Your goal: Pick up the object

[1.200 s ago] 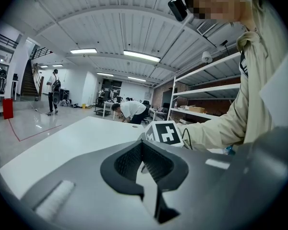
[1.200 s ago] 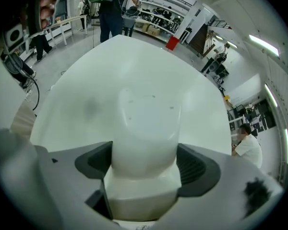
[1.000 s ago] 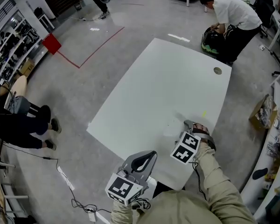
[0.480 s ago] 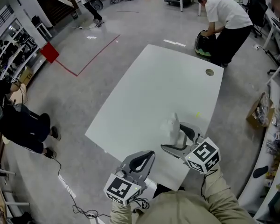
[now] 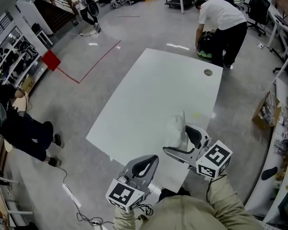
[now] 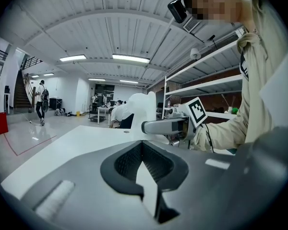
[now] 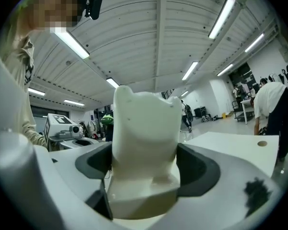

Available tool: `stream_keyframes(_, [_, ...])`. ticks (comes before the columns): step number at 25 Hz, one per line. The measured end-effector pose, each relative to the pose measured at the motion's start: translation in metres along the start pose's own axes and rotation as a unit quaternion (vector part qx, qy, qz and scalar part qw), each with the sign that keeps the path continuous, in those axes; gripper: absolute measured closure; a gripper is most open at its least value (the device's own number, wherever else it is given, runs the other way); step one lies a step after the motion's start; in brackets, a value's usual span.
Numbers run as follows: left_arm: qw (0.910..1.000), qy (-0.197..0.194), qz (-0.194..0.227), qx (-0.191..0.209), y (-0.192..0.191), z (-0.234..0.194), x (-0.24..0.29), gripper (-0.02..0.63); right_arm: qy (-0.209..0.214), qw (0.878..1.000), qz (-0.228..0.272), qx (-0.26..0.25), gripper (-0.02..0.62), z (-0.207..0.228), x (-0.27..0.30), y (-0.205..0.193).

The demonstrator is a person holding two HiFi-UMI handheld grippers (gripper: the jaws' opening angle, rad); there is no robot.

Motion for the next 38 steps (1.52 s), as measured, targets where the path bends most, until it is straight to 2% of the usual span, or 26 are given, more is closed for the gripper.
stream_keyframes(6, [0.9997,-0.001,0.019,0.016,0.007,0.020,-0.002,0.600,0.011,1.000,0.026,-0.010,0.166,-0.016,-0.016,0.009])
stream_keyframes(13, [0.9986,-0.017,0.034,0.035,0.018,0.053,-0.014,0.600,0.008,0.999,0.034,-0.026,0.166,-0.042,-0.043,0.014])
stream_keyframes(20, [0.9975,-0.039,0.040,0.045,0.024,0.093,-0.058,0.600,0.004,0.998,0.037,-0.048,0.164,-0.099,-0.069,0.018])
stream_keyframes(25, [0.9968,-0.038,0.049,0.051,0.014,0.122,-0.097,0.600,-0.003,0.998,0.041,-0.053,0.164,-0.145,-0.092,0.009])
stream_keyframes(29, [0.9977,-0.035,0.042,0.040,0.001,0.153,-0.132,0.600,-0.013,0.998,0.052,-0.043,0.164,-0.179,-0.123,0.002])
stream_keyframes(38, [0.9982,-0.022,0.044,0.035,-0.009,0.201,-0.185,0.600,-0.017,0.996,0.058,-0.070,0.164,-0.238,-0.172,0.007])
Point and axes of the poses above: the fingertips, and each gripper's own axes: x forward along the fingers, z to its right, y out of its top, the point moved 6 cm from there along -x, backward along the fingers, and after that the axes turned 5 degrees about z, right-handed, at the moved point
